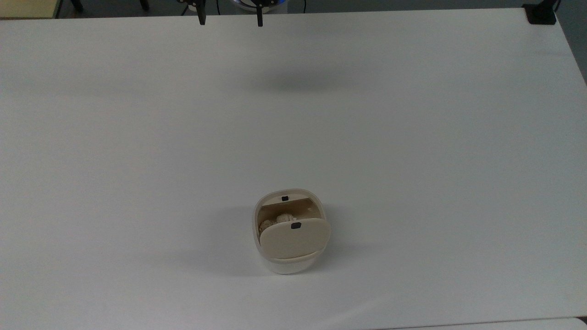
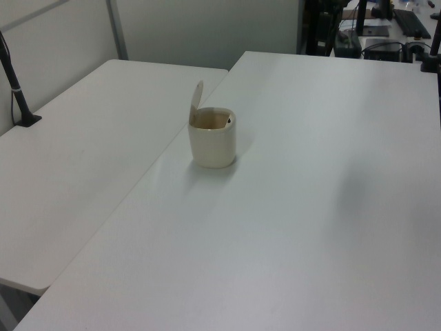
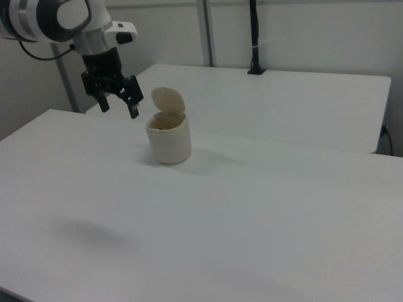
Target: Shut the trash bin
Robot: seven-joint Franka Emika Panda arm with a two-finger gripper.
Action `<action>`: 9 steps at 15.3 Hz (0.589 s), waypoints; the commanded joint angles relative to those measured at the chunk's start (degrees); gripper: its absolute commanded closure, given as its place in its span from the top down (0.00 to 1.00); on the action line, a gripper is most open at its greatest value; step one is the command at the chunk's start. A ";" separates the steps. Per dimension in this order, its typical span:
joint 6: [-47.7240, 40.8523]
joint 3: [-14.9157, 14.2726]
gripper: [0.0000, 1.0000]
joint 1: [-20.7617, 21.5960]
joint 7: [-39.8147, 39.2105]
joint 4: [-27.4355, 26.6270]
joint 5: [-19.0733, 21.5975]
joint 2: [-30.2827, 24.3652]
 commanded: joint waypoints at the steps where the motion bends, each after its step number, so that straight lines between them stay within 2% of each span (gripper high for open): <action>1: 0.70 0.67 1.00 -1.14 -5.06 -1.09 1.13 -0.80; 4: 1.48 0.58 1.00 -0.88 -8.58 -0.65 1.04 0.24; 6: 3.06 0.58 1.00 -0.44 -8.86 1.54 0.43 2.53; 7: 4.98 0.58 0.94 -0.35 -8.42 2.25 0.43 3.41; 9: 10.51 0.67 0.71 -0.09 -8.15 3.04 0.51 4.73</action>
